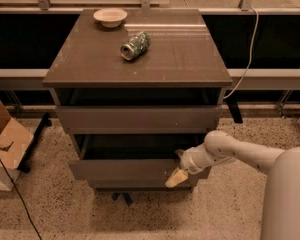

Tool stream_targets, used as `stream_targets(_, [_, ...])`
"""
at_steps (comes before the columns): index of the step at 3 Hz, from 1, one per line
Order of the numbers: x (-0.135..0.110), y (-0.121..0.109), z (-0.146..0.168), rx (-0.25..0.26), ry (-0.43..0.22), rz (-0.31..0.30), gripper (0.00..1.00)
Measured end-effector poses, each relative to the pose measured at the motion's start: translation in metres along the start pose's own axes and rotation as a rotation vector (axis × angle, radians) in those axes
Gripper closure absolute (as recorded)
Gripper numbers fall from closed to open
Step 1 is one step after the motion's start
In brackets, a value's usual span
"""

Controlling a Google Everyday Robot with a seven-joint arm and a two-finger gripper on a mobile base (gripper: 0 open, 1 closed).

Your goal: Open middle drawer

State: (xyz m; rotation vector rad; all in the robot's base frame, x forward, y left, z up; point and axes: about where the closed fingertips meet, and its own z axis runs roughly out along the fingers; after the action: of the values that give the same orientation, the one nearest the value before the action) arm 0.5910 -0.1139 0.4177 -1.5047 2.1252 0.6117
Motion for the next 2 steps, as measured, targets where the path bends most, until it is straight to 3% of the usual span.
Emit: stream_targets(2, [-0.0032, 0.0005, -0.0043, 0.000, 0.000, 0.000, 0.72])
